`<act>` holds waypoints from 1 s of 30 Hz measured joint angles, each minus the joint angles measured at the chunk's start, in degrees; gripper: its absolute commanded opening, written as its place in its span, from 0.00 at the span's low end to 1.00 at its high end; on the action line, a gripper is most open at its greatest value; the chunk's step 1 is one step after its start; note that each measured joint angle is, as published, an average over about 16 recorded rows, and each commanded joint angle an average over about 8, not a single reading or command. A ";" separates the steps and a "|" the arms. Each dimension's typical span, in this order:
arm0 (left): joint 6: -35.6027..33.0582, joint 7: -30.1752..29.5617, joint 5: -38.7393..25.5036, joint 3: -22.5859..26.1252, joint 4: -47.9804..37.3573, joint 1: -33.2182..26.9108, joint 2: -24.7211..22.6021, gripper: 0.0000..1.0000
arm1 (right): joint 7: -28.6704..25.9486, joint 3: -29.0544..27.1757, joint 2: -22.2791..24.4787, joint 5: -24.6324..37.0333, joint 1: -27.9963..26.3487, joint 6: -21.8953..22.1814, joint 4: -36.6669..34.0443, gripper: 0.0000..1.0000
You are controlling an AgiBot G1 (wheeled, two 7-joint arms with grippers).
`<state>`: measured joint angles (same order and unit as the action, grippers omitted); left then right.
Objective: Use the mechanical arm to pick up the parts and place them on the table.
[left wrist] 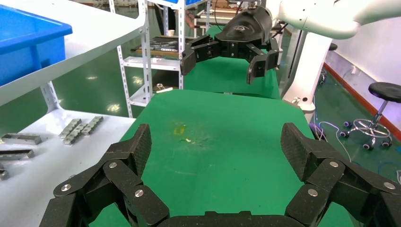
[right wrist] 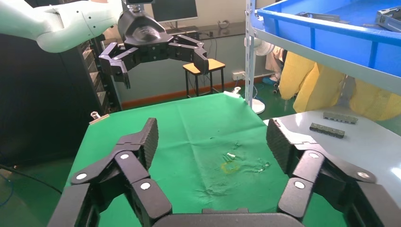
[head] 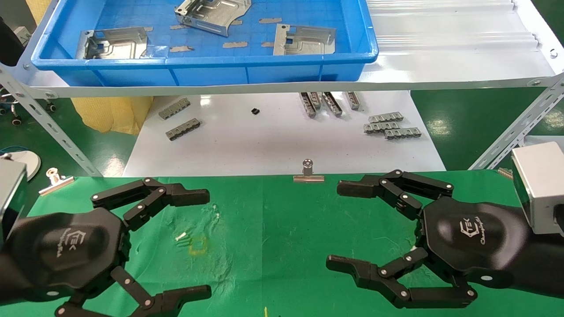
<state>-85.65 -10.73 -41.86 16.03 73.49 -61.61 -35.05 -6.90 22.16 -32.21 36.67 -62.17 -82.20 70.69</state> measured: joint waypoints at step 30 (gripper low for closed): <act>0.49 -0.05 -2.09 0.42 -1.36 -4.85 -1.27 1.00 | 0.00 0.00 0.00 0.00 0.00 0.00 0.00 0.00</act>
<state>-85.16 -10.78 -43.95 16.46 72.13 -66.46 -36.32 -6.90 22.16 -32.21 36.67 -62.17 -82.20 70.69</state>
